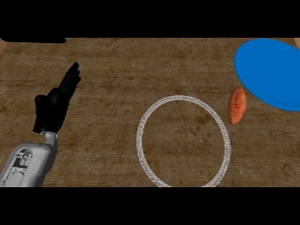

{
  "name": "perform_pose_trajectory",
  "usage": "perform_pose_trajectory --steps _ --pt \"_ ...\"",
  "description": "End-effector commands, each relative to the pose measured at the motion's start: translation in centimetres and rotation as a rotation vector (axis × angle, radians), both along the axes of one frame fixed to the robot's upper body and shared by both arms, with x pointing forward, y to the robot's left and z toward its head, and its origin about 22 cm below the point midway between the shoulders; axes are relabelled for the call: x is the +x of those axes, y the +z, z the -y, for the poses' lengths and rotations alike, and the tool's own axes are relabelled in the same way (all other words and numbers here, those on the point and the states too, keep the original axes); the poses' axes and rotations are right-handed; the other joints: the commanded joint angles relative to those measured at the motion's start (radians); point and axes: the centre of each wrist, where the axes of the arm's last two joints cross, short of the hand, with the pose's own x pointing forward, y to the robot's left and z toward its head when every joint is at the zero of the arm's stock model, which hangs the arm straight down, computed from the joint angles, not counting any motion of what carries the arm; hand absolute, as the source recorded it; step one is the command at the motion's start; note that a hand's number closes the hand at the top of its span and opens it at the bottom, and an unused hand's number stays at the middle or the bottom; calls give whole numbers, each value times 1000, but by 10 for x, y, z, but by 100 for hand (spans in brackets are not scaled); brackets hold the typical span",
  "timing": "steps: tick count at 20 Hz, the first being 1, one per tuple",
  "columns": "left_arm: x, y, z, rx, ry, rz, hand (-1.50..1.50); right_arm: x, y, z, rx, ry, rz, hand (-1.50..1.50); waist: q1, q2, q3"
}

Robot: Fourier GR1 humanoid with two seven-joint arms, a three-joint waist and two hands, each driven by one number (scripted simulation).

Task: Pick the tomato from the placemat and place it in the plate

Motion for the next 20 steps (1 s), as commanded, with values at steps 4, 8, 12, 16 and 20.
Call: perform_pose_trajectory --steps 4,8,12,16,20 --pt "6 -2 7 -2 2 0 0 50 -18 -45 28 75 -56 150 4 4 0" --pt "10 8 3 -6 -14 7 0 66 -33 -70 -121 41 -110 150 5 5 0" --pt "-6 -7 -2 2 -40 -2 0 77 -65 -100 -213 -5 -189 150 27 8 0" --pt "9 11 0 1 -32 30 0 75 -87 -105 -37 -35 -306 -150 29 15 2" --pt "5 -1 9 13 -15 7 0 77 -113 -128 56 -22 -305 -150 23 14 2"
